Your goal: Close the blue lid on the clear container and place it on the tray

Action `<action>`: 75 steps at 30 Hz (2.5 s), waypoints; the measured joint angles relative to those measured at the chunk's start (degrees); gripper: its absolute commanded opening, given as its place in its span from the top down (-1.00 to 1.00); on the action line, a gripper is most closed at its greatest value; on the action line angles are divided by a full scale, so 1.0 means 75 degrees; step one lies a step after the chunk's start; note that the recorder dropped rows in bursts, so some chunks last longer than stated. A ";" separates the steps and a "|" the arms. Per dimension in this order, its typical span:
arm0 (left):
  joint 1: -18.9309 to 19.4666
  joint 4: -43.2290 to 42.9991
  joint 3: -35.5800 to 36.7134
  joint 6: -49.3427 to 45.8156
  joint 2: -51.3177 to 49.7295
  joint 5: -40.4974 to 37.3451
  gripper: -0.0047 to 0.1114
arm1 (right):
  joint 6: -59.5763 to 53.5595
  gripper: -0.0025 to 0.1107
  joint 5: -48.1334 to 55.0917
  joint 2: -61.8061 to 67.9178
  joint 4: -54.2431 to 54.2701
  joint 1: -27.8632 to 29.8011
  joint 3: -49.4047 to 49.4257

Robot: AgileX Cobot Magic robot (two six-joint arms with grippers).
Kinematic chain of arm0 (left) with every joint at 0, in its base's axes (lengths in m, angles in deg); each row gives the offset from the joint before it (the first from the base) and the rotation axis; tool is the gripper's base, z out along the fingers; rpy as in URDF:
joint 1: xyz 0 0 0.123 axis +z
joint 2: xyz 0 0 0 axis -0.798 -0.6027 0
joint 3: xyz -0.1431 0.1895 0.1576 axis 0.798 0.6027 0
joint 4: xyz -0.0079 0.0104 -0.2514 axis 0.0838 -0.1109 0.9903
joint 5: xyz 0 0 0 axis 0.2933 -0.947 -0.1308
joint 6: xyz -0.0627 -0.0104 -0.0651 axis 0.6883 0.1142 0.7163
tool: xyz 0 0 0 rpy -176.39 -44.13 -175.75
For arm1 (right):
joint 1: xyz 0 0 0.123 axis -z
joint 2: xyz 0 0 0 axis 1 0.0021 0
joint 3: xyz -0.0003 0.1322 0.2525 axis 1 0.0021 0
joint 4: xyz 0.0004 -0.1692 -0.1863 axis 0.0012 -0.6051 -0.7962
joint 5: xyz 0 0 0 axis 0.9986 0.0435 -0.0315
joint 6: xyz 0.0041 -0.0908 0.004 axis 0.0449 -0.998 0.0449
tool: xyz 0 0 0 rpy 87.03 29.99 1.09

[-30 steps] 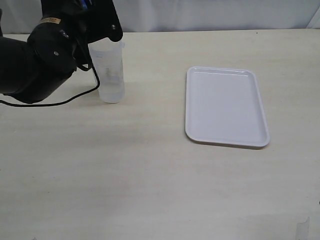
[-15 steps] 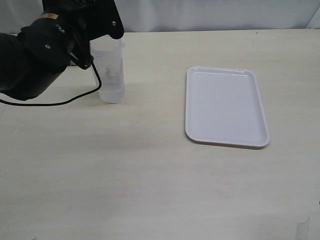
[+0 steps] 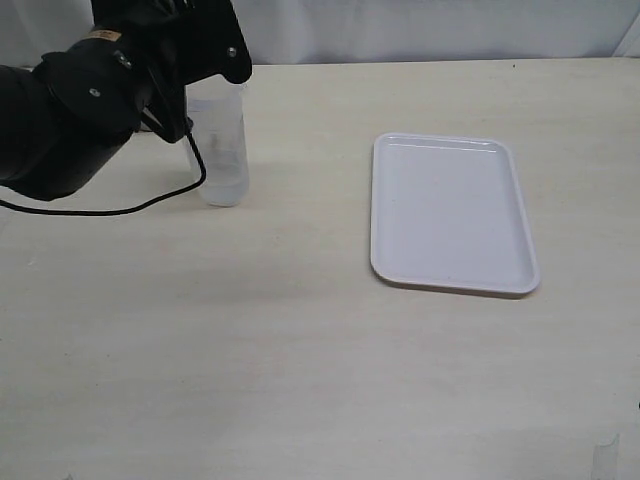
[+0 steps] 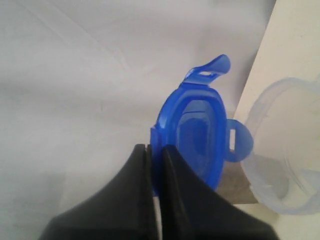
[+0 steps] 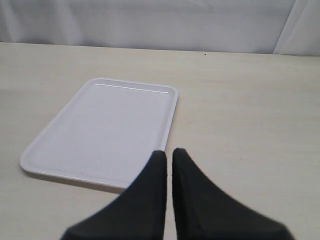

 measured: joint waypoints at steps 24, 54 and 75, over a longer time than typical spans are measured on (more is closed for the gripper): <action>0.0000 0.0223 0.0000 0.0000 0.0000 -0.0164 0.92 | 0.0000 0.88 0.0000 0.0000 0.0000 0.0000 0.0000; -0.0352 0.0297 0.0000 0.0000 0.0049 0.0074 0.92 | 0.0000 0.88 0.0000 0.0000 0.0000 0.0000 0.0000; -0.0352 0.0266 0.0000 0.0000 0.0082 0.0611 0.92 | 0.0000 0.88 0.0000 0.0000 0.0000 0.0000 0.0000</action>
